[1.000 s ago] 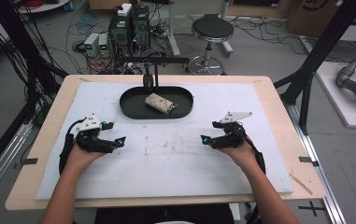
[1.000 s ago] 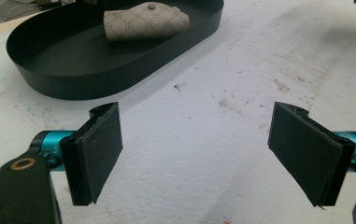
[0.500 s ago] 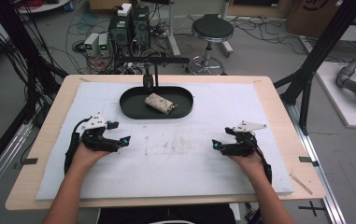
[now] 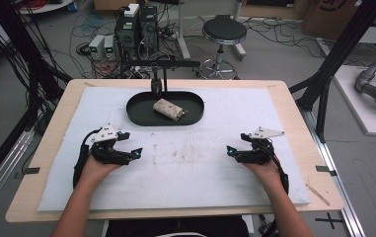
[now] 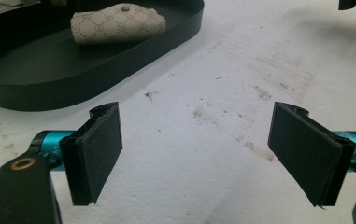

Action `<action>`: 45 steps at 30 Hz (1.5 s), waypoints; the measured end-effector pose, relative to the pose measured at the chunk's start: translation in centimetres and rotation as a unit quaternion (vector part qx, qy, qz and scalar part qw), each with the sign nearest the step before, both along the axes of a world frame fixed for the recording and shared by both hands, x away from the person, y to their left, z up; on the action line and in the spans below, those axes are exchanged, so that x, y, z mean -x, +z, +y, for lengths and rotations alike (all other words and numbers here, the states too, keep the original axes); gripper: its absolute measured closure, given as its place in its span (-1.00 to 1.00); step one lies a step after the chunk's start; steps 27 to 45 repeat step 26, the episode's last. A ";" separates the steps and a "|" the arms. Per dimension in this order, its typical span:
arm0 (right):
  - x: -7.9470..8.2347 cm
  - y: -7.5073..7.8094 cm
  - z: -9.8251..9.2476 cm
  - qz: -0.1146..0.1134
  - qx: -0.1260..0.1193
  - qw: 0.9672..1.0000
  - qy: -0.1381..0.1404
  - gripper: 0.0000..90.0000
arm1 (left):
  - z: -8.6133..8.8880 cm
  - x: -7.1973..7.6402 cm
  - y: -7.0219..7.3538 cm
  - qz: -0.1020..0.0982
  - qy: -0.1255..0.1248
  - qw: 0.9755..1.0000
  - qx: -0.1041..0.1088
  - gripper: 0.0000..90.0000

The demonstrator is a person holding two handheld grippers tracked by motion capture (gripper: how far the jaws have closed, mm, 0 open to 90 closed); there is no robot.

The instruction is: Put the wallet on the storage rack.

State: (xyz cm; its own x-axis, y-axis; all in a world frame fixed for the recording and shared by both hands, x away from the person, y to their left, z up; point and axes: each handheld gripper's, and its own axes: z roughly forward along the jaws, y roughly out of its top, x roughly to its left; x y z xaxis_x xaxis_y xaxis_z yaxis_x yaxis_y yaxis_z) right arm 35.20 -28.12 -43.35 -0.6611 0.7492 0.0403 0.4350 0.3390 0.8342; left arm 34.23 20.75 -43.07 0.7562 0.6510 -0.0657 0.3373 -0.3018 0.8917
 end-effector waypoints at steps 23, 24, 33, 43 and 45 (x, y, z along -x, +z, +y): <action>-0.1 -0.3 0.0 0.009 0.009 1.000 -0.002 -0.56 | 0.1 -0.2 -0.1 0.007 0.006 1.000 0.001 -0.61; 0.0 -0.3 0.1 0.012 0.009 1.000 -0.002 -0.56 | 0.1 -0.2 -0.1 0.007 0.007 1.000 0.001 -0.61; 0.0 -0.4 0.1 0.011 0.013 1.000 0.000 -0.56 | 0.1 -0.3 -0.1 0.007 0.009 1.000 0.003 -0.61; 0.0 -0.4 0.1 0.011 0.013 1.000 0.000 -0.56 | 0.1 -0.3 -0.1 0.007 0.009 1.000 0.003 -0.61; 0.0 -0.4 0.1 0.011 0.013 1.000 0.000 -0.56 | 0.1 -0.3 -0.1 0.007 0.009 1.000 0.003 -0.61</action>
